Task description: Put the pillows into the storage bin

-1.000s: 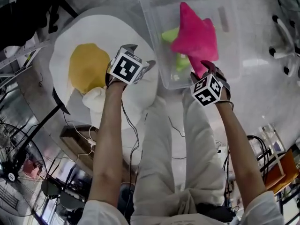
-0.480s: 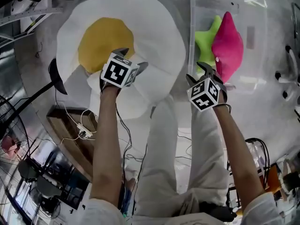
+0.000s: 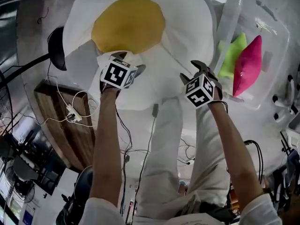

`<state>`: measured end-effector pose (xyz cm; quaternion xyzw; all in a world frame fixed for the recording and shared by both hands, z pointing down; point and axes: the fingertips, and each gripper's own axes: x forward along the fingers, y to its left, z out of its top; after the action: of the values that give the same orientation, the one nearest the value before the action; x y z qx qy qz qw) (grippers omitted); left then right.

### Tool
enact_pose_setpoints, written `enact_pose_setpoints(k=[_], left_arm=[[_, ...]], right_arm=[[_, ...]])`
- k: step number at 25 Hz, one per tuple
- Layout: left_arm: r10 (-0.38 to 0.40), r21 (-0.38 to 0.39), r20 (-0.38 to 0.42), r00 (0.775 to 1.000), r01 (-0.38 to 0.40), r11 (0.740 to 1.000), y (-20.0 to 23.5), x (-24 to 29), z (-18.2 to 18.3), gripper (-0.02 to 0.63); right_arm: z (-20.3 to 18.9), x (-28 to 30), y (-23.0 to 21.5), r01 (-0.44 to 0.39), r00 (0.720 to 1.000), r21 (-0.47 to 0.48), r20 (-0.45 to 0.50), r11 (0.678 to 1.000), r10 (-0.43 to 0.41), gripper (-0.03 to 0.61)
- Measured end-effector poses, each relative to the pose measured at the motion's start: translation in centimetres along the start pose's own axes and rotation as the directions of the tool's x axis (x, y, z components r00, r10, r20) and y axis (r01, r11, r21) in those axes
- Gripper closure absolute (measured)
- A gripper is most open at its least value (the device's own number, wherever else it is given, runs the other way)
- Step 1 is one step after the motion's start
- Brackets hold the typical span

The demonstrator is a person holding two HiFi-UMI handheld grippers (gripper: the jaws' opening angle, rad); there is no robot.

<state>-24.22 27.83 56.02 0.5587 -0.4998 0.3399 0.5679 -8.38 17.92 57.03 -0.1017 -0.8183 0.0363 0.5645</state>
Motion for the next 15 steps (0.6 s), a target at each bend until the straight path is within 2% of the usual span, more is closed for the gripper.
enact_pose_setpoints(k=[4, 9, 12, 15], left_arm=[[0.008, -0.113, 0.055, 0.998, -0.002, 0.994, 3.9, -1.4, -3.4, 0.204], [0.023, -0.224, 0.065, 0.998, -0.008, 0.975, 7.7, -1.9, -7.7, 0.204], [0.025, -0.292, 0.058, 0.998, -0.007, 0.956, 9.6, -1.6, -10.9, 0.204], [0.006, -0.374, 0.043, 0.999, 0.011, 0.927, 11.1, -0.5, -14.3, 0.206]], right_arm=[[4.2, 2.5, 2.4, -0.038, 0.999, -0.052, 0.004, 0.998, 0.038, 0.298], [8.7, 5.3, 4.7, -0.085, 0.996, -0.116, 0.006, 0.99, 0.086, 0.296], [11.2, 6.9, 6.3, -0.116, 0.993, -0.126, 0.019, 0.985, 0.12, 0.296], [13.2, 8.8, 7.8, -0.149, 0.988, -0.155, 0.019, 0.977, 0.153, 0.296]])
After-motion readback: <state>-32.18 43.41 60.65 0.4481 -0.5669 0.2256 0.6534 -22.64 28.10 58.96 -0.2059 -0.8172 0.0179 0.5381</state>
